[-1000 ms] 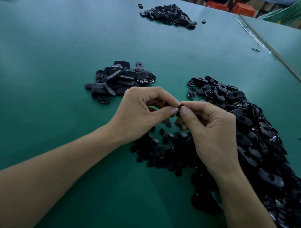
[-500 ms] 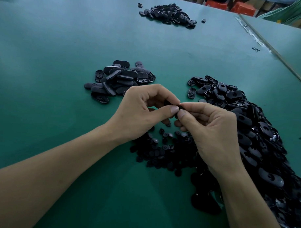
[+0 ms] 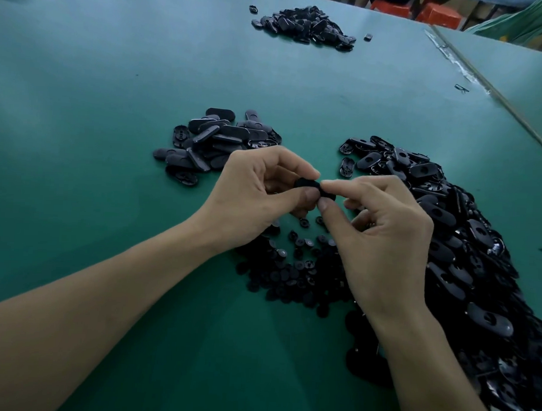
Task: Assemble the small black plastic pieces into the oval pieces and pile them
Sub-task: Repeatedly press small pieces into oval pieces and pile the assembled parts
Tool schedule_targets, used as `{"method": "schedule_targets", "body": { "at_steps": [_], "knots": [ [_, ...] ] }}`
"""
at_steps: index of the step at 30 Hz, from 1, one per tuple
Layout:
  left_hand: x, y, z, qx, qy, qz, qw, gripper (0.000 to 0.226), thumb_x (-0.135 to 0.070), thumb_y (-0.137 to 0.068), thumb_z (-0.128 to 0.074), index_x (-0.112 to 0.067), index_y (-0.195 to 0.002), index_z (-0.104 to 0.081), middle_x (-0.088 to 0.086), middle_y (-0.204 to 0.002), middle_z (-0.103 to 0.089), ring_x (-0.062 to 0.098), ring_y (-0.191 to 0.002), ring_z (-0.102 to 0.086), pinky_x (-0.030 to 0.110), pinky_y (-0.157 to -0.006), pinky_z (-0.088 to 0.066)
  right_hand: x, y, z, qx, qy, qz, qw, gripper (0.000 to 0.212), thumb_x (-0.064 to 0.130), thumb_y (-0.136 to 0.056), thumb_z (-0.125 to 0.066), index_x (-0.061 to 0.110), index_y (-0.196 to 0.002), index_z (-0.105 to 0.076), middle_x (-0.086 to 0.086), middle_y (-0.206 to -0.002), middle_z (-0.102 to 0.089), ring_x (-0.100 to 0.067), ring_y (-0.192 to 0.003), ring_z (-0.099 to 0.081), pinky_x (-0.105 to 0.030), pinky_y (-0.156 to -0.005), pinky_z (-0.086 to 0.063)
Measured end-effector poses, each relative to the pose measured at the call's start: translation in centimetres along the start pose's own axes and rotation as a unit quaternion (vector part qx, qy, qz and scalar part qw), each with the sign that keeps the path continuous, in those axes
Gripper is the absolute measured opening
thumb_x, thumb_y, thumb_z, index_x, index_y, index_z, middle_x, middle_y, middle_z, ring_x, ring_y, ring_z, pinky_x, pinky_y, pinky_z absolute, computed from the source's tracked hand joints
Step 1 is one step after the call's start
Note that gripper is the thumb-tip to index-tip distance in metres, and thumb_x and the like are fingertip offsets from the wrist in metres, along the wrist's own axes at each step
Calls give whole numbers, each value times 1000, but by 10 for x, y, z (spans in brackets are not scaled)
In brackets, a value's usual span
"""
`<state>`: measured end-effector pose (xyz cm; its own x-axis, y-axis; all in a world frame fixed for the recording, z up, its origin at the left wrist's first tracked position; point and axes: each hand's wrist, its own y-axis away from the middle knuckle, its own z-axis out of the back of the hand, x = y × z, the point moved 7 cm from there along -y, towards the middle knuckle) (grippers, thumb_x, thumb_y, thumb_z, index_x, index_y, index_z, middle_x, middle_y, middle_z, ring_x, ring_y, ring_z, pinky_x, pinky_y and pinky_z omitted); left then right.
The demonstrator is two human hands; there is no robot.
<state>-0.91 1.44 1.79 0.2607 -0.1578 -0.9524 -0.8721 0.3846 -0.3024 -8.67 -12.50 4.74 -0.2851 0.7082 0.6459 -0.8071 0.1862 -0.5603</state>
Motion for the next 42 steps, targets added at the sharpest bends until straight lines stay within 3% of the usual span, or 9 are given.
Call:
{"method": "schedule_targets", "body": {
  "at_steps": [6, 12, 18, 29, 37, 42],
  "knots": [
    [0, 0, 0, -3, -2, 4, 1000, 18, 7, -81, -75, -7, -90, -68, 3, -73, -74, 19, -65, -71, 31, -67, -62, 4, 2, -2, -11, 33, 30, 999, 21, 5, -83, -79, 19, -99, -79, 5, -88, -60, 9, -69, -49, -4, -69, -38],
    [0, 0, 0, -4, -14, 7, 1000, 19, 10, -81, -74, -7, -89, -70, 5, -74, -74, 17, -66, -71, 27, -66, -61, 0, 0, -6, 4, -8, -31, 999, 24, 5, -83, -78, 26, -93, -74, 12, -87, -65, -3, -76, -63, -8, -70, -46],
    [-1, 1, 0, -8, -58, 0, 998, 24, 7, -78, -79, -15, -84, -71, -2, -72, -73, 9, -64, -68, 24, -66, -58, 2, 3, -9, 9, 4, -52, 999, 27, 3, -84, -76, 30, -89, -69, 12, -83, -67, -2, -79, -63, -4, -69, -45],
    [-1, 2, 1, -8, -42, -9, 999, 18, 3, -80, -76, -13, -87, -73, 8, -81, -76, 20, -74, -73, 38, -76, -63, 3, 4, -11, 1, -14, -90, 996, 17, 9, -88, -72, 26, -88, -71, 16, -78, -68, -1, -75, -66, -8, -68, -48],
    [-1, 3, 1, -18, -58, -24, 998, 20, -3, -78, -75, -21, -86, -74, 6, -87, -78, 23, -80, -76, 31, -79, -61, -2, 5, -11, 4, -65, -130, 989, 22, 9, -87, -72, 31, -83, -68, 14, -68, -67, 1, -66, -64, -5, -57, -44],
    [-4, 3, -1, -16, -70, -42, 997, 23, 5, -79, -76, -17, -89, -75, 1, -86, -78, 15, -80, -76, 24, -76, -59, -4, 4, -11, 8, -83, -142, 986, 22, 12, -87, -72, 32, -82, -68, 21, -78, -70, 1, -64, -65, -5, -56, -44]
  ]
}}
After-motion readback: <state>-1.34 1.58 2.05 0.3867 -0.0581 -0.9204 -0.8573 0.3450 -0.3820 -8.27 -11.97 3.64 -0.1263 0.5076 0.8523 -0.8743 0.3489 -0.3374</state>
